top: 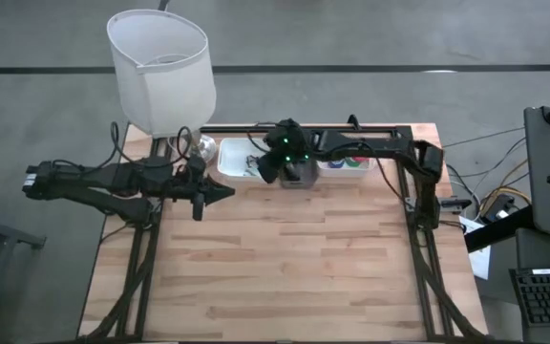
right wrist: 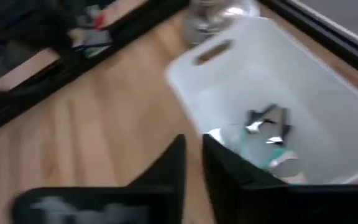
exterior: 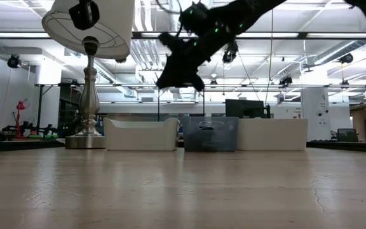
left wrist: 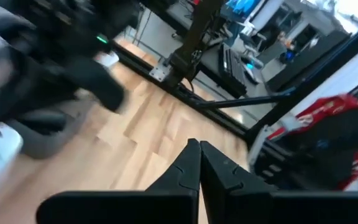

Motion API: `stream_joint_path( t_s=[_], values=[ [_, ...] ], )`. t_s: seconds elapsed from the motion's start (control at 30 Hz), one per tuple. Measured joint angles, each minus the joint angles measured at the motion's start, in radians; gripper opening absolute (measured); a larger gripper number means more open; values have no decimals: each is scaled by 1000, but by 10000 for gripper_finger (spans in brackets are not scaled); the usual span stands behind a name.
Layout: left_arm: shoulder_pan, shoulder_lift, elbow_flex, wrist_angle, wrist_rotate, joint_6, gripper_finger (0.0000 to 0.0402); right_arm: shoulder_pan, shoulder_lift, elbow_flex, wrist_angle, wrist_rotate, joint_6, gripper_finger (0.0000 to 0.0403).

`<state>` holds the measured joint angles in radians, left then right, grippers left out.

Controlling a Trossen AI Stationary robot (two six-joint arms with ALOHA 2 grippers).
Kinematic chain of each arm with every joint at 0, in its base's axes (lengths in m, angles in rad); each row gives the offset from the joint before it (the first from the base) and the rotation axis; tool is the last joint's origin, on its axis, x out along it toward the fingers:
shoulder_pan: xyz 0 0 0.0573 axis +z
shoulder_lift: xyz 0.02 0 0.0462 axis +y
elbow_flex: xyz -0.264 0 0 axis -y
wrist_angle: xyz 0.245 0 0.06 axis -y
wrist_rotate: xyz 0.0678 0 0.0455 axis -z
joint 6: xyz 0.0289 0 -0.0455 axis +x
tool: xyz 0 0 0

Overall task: Pick and place Stapler, Stapler remover, tape
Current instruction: Return to Home Position

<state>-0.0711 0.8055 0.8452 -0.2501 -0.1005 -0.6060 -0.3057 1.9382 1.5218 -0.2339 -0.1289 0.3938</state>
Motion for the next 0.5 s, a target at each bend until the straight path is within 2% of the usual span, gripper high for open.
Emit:
stream_joint_path(
  t_s=[0.07,0.1,0.17,0.33,0.5],
  values=[
    [0,0,0,4,-23,47,4,18,-48,-45,30,-9,-29,24],
    [0,-1,0,7,-36,66,4,26,-75,-77,56,-29,-39,18],
    [0,-8,0,6,-40,104,3,40,-148,-156,138,-77,-60,12],
    [-6,-23,0,13,-44,132,4,100,-366,-402,358,-75,-54,8],
    [-5,-21,-1,-28,-51,128,14,144,-554,-562,388,-70,-88,8]
  ],
)
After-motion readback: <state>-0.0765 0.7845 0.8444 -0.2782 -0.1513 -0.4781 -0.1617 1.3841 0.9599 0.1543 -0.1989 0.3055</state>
